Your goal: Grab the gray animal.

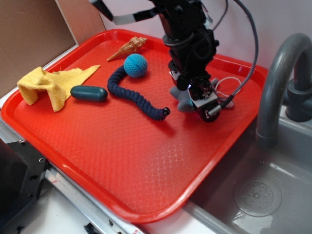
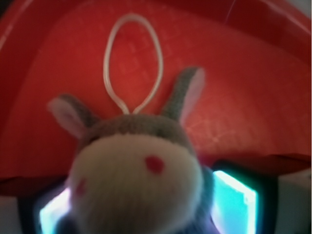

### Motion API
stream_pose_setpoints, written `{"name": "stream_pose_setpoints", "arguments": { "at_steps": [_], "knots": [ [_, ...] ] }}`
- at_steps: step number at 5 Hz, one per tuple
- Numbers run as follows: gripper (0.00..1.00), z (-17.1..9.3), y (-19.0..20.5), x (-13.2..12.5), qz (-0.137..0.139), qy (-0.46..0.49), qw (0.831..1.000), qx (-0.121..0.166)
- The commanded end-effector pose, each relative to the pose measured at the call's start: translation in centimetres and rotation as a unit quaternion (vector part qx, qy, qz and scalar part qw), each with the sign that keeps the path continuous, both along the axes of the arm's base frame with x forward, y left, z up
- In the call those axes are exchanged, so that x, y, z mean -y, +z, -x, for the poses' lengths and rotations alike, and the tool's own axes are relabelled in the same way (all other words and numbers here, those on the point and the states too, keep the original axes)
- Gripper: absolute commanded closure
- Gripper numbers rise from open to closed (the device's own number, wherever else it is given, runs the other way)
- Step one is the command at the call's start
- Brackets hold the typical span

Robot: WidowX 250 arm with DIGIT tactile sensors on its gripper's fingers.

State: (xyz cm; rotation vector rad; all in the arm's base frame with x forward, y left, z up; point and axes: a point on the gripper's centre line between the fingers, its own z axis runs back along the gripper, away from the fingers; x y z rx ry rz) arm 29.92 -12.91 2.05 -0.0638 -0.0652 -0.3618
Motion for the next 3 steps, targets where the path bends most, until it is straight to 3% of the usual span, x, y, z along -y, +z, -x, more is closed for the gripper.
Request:
{"name": "stream_pose_setpoints", "arguments": {
  "at_steps": [1,2,3],
  "knots": [
    [1.0,0.1,1.5,0.4,-0.012,0.007,1.0,0.018],
    [1.0,1.0,4.9,-1.1,-0.018,0.065,0.998,0.006],
    [1.0,2.4,9.7,-3.6,0.002,0.115,0.993,0.007]
  ]
}}
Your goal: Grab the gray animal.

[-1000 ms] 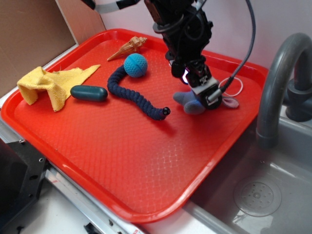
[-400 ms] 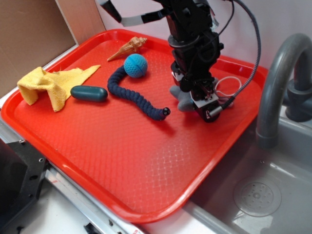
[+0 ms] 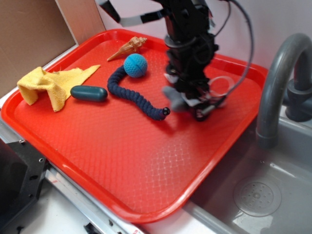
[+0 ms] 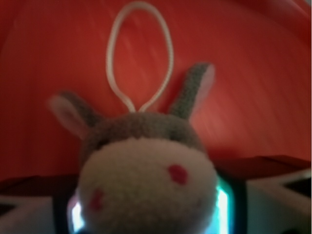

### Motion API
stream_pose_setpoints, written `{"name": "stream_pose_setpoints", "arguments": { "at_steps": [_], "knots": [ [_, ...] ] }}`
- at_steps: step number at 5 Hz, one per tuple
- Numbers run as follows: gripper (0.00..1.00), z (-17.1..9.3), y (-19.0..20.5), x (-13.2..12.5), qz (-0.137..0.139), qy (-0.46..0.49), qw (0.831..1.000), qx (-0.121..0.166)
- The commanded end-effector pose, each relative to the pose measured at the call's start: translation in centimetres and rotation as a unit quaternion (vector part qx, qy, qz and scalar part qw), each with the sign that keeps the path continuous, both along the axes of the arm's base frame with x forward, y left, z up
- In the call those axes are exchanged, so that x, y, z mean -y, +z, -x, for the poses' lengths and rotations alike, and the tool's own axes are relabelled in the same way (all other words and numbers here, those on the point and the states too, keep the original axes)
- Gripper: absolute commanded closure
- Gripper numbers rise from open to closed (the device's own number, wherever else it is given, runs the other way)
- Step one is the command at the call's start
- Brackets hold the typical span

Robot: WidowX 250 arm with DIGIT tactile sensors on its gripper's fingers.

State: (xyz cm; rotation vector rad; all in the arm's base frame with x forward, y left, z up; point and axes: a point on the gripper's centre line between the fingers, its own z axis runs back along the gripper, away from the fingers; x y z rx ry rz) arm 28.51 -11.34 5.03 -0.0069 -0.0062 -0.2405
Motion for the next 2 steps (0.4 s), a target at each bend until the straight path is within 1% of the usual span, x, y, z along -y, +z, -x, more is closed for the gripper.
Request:
{"name": "stream_pose_setpoints", "arguments": {
  "at_steps": [1,2],
  "knots": [
    [1.0,3.9,10.4,-4.0,0.031,0.102,0.993,0.053],
    [1.0,7.1,12.5,-5.4,0.068,0.119,0.989,0.06]
  ]
}}
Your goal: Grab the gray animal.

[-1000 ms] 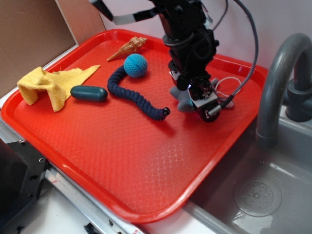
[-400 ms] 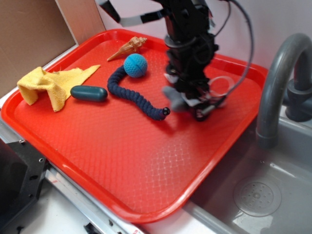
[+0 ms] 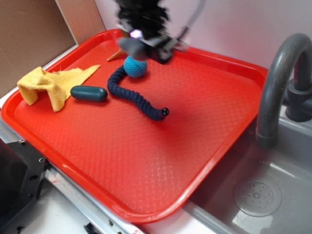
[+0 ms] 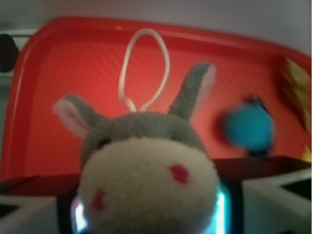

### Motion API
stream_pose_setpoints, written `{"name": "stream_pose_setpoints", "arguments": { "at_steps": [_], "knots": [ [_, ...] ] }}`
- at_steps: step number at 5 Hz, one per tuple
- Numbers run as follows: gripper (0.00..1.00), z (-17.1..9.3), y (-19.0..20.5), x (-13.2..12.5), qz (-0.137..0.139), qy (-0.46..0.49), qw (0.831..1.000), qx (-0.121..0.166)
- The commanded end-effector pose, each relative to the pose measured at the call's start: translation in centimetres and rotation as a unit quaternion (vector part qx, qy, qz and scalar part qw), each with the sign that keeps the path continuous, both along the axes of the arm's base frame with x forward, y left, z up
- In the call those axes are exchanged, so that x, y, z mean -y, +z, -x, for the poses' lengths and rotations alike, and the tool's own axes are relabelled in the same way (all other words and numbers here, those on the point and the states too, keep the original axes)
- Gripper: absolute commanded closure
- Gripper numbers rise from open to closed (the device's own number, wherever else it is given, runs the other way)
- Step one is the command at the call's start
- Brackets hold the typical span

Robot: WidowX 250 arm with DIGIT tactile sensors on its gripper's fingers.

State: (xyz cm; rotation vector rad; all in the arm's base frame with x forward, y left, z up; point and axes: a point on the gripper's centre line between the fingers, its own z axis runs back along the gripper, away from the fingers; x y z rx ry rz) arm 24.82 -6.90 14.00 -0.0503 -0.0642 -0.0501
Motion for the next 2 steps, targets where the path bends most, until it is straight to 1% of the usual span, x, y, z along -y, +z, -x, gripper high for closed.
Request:
{"name": "stream_pose_setpoints", "arguments": {
  "at_steps": [1,2],
  "knots": [
    [1.0,5.46,4.42,-2.63,0.061,0.054,0.996,0.036],
    [1.0,5.18,3.89,-3.19,0.083,0.073,0.994,0.017]
  ]
}}
